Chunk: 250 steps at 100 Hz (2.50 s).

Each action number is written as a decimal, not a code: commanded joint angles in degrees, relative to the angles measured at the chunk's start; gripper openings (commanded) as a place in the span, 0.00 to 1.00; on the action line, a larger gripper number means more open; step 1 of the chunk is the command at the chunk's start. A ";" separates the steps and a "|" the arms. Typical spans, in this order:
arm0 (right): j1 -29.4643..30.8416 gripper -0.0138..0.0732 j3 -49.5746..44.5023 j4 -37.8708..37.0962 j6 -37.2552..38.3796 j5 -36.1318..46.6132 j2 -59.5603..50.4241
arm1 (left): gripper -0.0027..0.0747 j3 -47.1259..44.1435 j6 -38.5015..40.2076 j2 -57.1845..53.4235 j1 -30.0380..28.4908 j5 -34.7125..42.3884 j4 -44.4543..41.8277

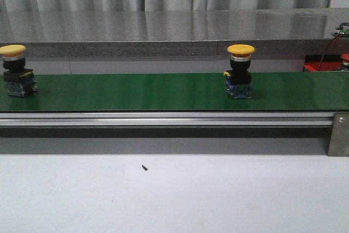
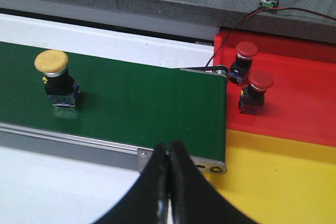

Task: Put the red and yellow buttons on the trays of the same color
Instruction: 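Grasp the first yellow button at the belt's far end with the right gripper, then carry the yellow button onto the yellow tray and open the right gripper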

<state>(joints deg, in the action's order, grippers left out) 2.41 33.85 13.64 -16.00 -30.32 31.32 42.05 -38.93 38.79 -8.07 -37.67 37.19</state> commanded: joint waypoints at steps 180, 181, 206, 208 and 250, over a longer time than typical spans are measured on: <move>-2.10 0.85 33.01 1.73 -1.94 -12.21 52.13 | 0.01 -9.99 -0.03 -9.73 2.57 10.25 2.80; -2.10 0.85 33.17 1.73 -1.94 -12.21 52.35 | 0.01 -9.99 -0.03 -9.73 2.57 10.25 2.80; -2.10 0.82 39.02 -1.32 -2.05 -12.32 60.44 | 0.01 -9.99 -0.03 -9.73 2.57 10.33 2.80; -2.10 0.81 39.27 -1.48 -2.05 -12.37 60.82 | 0.01 -9.99 -0.03 -9.73 2.57 10.33 2.80; -1.47 0.44 43.50 -2.62 -1.95 -21.73 63.35 | 0.01 -9.99 -0.03 -9.73 2.57 10.47 2.80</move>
<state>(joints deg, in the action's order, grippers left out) 0.21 74.69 10.98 -17.39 -50.66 98.02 30.36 -38.93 28.84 -5.97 -30.87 38.08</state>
